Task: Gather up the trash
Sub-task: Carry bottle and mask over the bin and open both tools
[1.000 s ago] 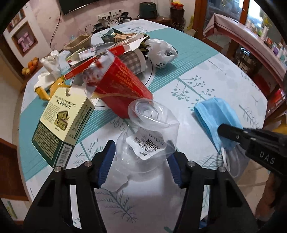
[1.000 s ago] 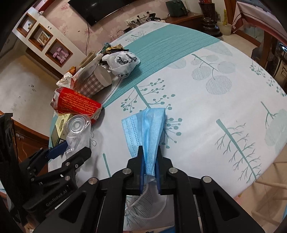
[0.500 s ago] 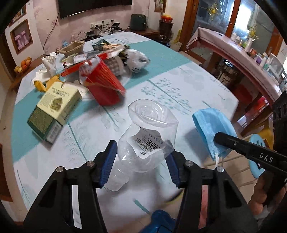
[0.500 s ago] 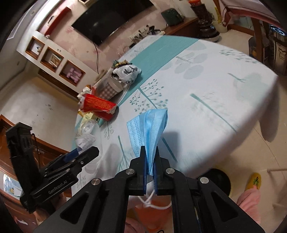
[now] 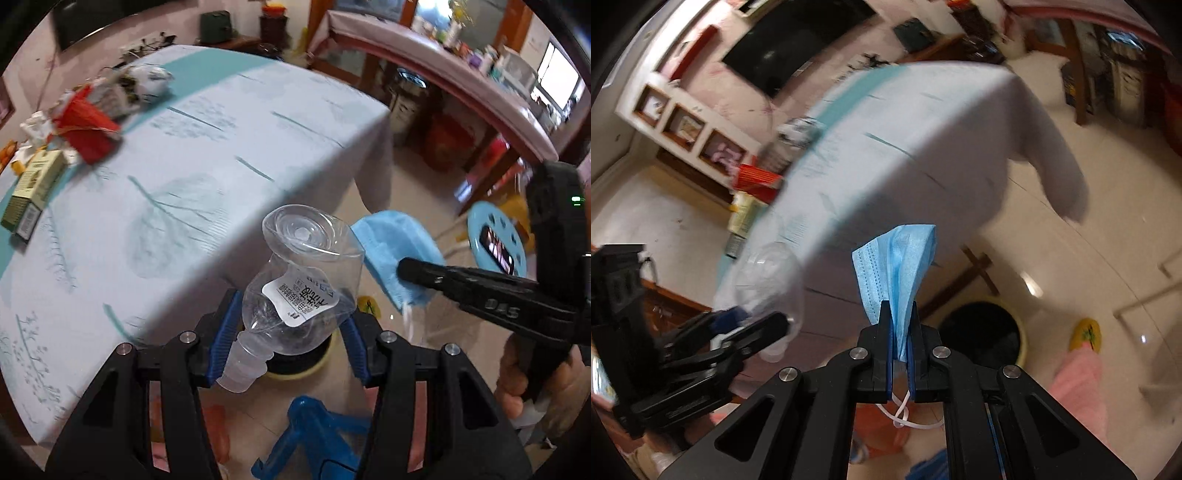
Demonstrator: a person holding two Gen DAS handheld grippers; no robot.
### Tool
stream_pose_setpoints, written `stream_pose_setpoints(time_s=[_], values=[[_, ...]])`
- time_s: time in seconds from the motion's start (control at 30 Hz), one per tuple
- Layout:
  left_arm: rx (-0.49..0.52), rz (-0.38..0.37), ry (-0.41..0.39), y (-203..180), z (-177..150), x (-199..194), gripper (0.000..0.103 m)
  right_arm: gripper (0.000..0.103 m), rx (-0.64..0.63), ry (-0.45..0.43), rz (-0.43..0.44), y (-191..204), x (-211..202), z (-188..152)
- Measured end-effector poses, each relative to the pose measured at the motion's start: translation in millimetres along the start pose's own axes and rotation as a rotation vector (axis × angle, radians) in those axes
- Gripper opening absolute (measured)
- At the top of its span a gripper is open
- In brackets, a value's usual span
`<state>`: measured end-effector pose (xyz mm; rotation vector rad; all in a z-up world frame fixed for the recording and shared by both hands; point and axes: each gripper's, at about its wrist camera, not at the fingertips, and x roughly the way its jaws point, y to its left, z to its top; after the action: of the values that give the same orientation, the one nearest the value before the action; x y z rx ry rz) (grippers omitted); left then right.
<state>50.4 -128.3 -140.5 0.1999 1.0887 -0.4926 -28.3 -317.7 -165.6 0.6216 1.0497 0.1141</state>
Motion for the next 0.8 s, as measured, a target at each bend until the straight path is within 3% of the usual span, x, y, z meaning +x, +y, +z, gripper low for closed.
stream_pose_setpoints(time_s=[0.23, 0.5, 0.63, 0.8], values=[[0.066, 0.052, 0.067, -30, -18, 54, 0.049, 0.005, 0.129, 0.075, -0.047, -69, 41, -33], [0.076, 0.107, 0.166, -35, -57, 142, 0.049, 0.005, 0.204, 0.08, -0.055, -129, 109, -73], [0.079, 0.119, 0.202, -33, -69, 179, 0.049, 0.005, 0.219, 0.123, -0.052, -137, 142, -79], [0.06, 0.153, 0.211, -23, -76, 211, 0.049, 0.005, 0.147, 0.167, -0.1, -135, 174, -79]])
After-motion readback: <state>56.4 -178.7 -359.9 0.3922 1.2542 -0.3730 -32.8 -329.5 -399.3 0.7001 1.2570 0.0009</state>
